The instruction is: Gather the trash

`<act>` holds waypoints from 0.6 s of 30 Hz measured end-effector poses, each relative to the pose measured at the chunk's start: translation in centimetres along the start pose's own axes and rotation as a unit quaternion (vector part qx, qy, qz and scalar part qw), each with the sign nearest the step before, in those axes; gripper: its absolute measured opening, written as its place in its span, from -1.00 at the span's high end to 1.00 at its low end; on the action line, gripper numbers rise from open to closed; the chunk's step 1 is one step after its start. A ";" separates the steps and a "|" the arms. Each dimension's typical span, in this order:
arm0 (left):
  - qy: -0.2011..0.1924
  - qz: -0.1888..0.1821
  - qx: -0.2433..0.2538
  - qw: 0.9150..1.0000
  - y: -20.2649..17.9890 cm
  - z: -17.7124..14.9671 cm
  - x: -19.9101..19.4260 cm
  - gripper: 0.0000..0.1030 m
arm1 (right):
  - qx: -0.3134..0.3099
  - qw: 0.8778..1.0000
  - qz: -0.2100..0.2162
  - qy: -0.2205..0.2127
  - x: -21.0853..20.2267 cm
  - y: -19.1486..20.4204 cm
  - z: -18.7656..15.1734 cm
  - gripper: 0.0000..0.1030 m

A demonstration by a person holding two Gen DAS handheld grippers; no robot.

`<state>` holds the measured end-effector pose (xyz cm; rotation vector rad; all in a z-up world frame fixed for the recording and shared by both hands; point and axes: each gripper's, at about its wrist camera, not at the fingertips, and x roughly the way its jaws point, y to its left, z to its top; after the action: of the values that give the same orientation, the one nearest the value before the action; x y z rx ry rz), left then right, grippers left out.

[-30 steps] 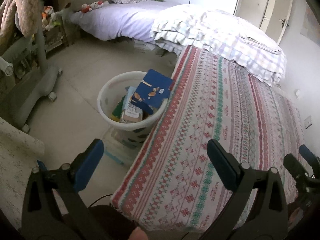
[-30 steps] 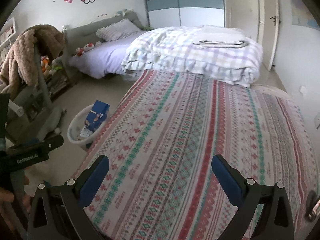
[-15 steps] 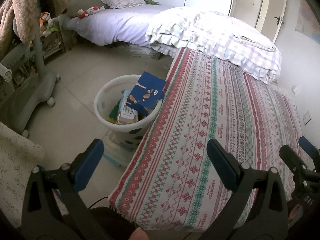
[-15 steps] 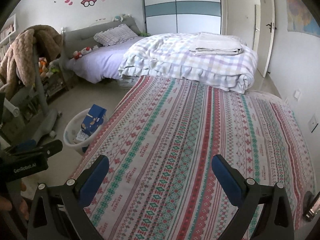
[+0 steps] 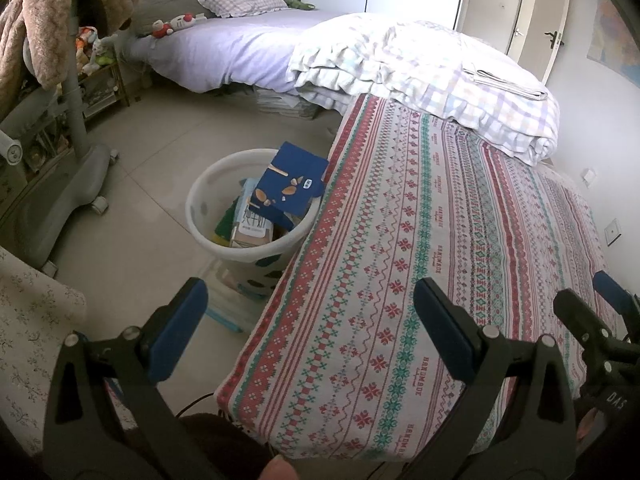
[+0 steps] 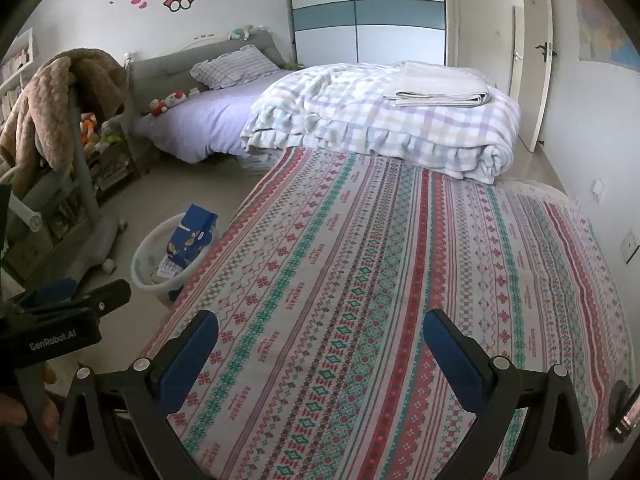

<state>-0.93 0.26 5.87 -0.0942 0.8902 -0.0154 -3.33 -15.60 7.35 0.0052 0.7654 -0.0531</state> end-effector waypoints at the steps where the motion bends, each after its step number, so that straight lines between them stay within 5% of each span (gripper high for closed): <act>1: -0.001 0.000 0.000 1.000 0.0 0.0 0.0 -0.98 | 0.001 1.000 0.000 0.000 0.0 0.0 0.0 -1.00; 18: -0.006 0.007 0.002 1.000 0.0 0.0 -0.1 -0.98 | 0.005 1.000 0.005 0.005 0.2 -0.1 -0.2 -1.00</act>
<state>-1.00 0.26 5.98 -0.0839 0.8794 -0.0038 -3.32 -15.70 7.12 0.0191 0.7750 -0.0482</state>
